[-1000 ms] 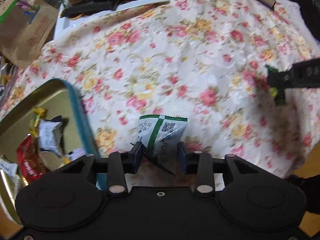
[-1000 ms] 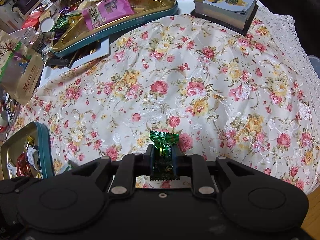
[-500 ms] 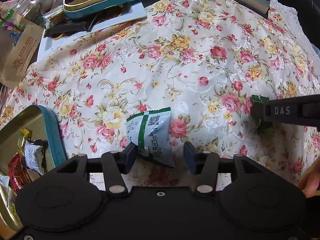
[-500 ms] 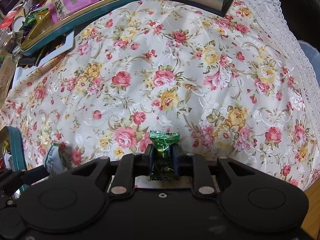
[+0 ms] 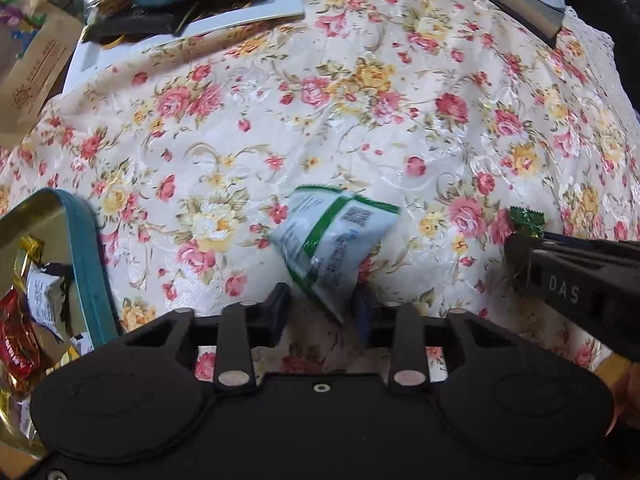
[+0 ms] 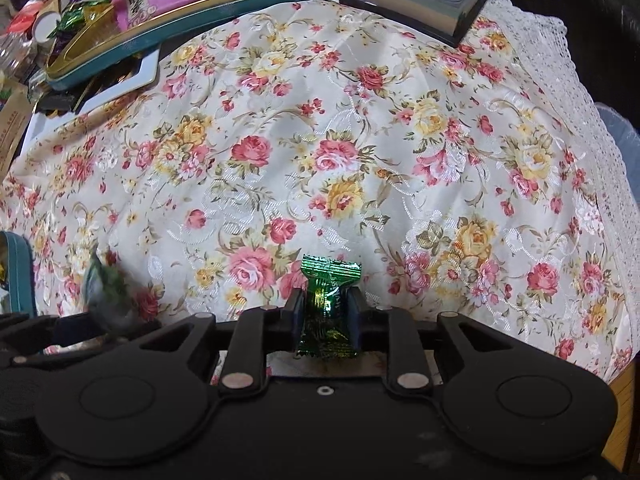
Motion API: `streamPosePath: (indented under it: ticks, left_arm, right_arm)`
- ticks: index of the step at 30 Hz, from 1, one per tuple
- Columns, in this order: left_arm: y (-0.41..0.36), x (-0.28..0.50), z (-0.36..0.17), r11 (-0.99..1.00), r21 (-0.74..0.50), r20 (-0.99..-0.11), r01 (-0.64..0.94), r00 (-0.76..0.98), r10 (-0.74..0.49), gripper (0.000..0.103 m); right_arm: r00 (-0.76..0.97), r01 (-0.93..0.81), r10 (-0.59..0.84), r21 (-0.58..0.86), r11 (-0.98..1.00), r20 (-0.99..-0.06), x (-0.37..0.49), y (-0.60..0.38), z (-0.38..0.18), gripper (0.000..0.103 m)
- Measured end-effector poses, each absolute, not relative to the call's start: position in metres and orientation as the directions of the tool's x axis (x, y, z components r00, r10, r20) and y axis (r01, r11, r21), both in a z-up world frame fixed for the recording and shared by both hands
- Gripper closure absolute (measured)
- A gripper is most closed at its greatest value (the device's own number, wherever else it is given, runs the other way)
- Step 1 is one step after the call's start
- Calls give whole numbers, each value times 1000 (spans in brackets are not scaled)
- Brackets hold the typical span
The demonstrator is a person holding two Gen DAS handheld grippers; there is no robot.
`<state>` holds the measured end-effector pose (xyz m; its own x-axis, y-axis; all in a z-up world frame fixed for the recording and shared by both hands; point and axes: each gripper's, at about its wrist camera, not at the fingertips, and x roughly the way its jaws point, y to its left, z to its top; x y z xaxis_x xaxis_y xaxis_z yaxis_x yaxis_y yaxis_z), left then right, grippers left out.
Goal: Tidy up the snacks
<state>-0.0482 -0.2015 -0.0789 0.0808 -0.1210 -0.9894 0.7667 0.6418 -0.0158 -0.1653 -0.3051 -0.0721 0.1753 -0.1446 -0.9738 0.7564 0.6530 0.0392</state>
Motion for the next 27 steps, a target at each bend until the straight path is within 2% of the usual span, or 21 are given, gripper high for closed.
streamPosePath:
  ticks: [10,20,24,27]
  left_arm:
    - [-184,-24,-76,675,-81,-986,734,40,-162,75]
    - [-171,-18,-40,702,-121,-972,701,59,-226,75]
    - [-176,-27,-48,685,-71,-982,725,70,-175,75]
    - [-184,-34,-55,649,-36,-981,760,96,-168,69]
  right_arm:
    - [222,770,-140,86,632,-965,-167,-310,-57,84]
    - [287,767,-116,156,622,-951,-165,-310,-36,84]
    - [283,769,-115,154,620,-952,-164,-310,-36,84]
    - [274,770,-111,149,620,-955,-164,-310,-39,84]
